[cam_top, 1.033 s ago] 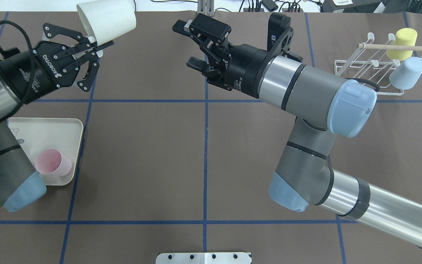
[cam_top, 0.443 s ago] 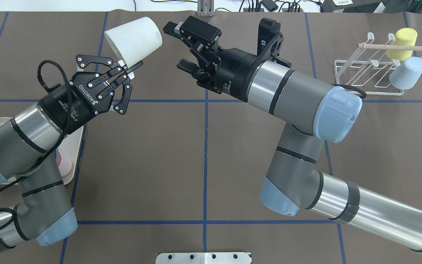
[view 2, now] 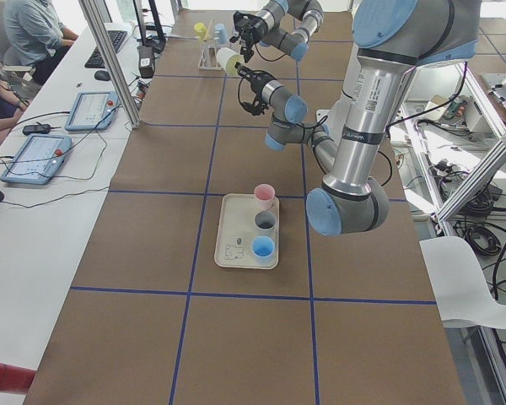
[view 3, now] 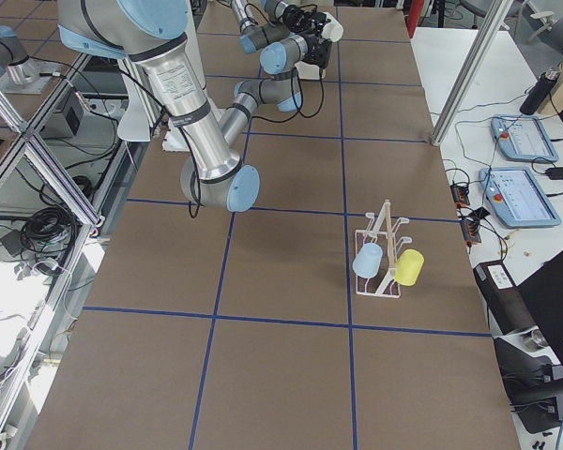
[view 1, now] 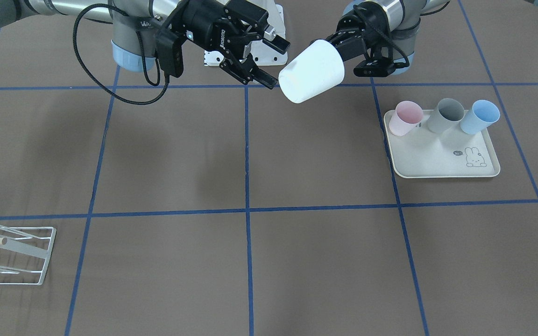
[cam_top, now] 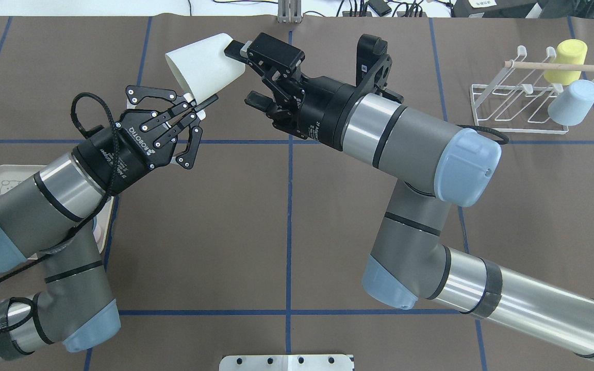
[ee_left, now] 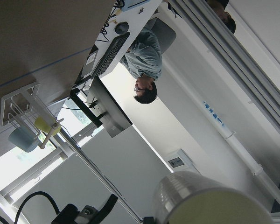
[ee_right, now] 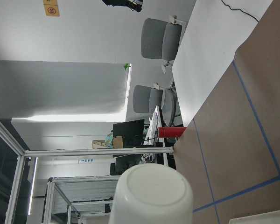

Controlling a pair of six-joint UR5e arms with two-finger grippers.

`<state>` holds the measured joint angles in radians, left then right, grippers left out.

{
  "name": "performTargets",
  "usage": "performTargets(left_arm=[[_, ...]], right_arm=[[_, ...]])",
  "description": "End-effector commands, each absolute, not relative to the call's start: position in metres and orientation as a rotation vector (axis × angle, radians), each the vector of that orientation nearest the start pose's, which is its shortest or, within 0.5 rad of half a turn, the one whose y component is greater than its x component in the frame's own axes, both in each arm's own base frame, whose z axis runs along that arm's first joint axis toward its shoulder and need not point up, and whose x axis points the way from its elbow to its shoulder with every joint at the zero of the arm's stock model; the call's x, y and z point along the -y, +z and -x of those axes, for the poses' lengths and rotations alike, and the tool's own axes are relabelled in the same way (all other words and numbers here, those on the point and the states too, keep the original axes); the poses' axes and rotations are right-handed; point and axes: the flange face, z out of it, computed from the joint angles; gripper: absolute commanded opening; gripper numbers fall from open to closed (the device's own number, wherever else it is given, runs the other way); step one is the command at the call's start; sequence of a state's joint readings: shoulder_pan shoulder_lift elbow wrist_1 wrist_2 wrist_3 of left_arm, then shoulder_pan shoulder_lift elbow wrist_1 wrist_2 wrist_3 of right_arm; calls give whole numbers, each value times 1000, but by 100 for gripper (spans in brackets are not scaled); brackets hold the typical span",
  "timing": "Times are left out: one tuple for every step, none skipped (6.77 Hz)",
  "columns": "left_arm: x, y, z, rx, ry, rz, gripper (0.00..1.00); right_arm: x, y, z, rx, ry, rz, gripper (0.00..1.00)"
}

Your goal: Transfer IKEA cup to right arm and place on rack

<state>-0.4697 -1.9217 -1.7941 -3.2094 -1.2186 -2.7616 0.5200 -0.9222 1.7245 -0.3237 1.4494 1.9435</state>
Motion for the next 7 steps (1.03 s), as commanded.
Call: performTargets(left_arm=[[369, 208, -369, -2403, -1207, 679, 0], [368, 208, -370, -2401, -1206, 682, 0], [364, 207, -373, -2397, -1201, 691, 0], [361, 207, -376, -2393, -1196, 702, 0], [359, 206, -378, -2393, -1193, 710, 0], [356, 205, -381, -2391, -1188, 720, 0], [356, 205, -381, -2391, -1188, 719, 0]], right_arm=[[412, 83, 428, 2100, 679, -237, 100], [415, 84, 432, 2094, 686, -240, 100], [417, 81, 434, 2094, 692, -244, 100], [418, 82, 435, 2091, 699, -249, 100], [419, 83, 436, 2088, 701, -250, 100], [420, 84, 438, 2085, 702, -249, 100], [421, 84, 439, 2082, 704, -252, 100]])
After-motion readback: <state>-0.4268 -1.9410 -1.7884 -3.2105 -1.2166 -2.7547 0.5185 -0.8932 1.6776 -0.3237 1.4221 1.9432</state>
